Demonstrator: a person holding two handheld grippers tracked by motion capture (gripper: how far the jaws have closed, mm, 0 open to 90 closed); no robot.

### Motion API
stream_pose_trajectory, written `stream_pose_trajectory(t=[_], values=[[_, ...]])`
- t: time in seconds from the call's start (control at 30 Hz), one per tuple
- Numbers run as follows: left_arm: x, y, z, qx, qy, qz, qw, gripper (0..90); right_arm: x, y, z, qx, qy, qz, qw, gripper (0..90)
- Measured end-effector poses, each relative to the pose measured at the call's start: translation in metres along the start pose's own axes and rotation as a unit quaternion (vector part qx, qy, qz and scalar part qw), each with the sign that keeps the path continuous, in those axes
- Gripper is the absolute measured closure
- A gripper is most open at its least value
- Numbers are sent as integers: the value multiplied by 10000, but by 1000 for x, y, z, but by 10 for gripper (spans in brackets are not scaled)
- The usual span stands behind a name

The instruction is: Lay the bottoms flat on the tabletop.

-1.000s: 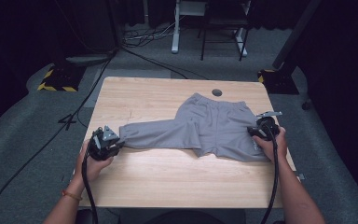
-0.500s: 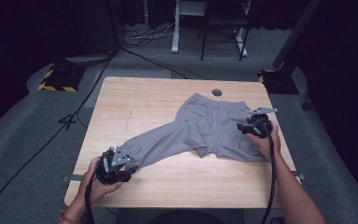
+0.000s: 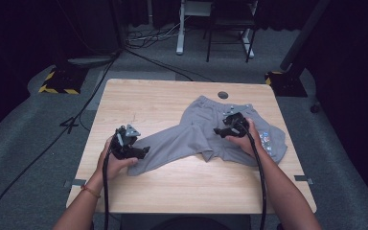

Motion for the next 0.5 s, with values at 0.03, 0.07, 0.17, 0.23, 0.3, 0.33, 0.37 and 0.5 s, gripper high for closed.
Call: stream_pose_trajectory(t=[0.03,0.07,0.17,0.23,0.3,0.33,0.37,0.5], values=[[5,1,0,53,-7,106,9999,406,5,-3,3,-20,-77,-8,10000,363],[10,2,0,111,48,280,9995,418,9,-5,5,-31,-134,-22,9999,368],[18,4,-2,222,60,408,9989,503,23,-9,8,-78,-186,92,9998,399],[18,4,-4,331,144,436,9984,595,29,-10,8,-56,-139,180,9997,412],[16,7,-5,439,150,488,9977,674,32,-12,6,-15,-77,221,9997,413],[14,8,-6,530,172,521,9971,716,32,-13,4,-12,-46,239,9997,409],[12,11,-7,563,222,567,9966,758,33,-13,3,4,-26,248,9997,397],[-3,27,-8,665,372,724,9945,818,33,-10,-13,93,308,344,9989,400]])
Point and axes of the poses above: each handheld gripper's, and its own axes: x roughly forward along the jaws, y roughly out of its underside, z roughly to its left, the point moved 10 cm from there along x, roughly forward along the jaws, and after that the axes turned 11 degrees about -x, right-handed, at the moved point
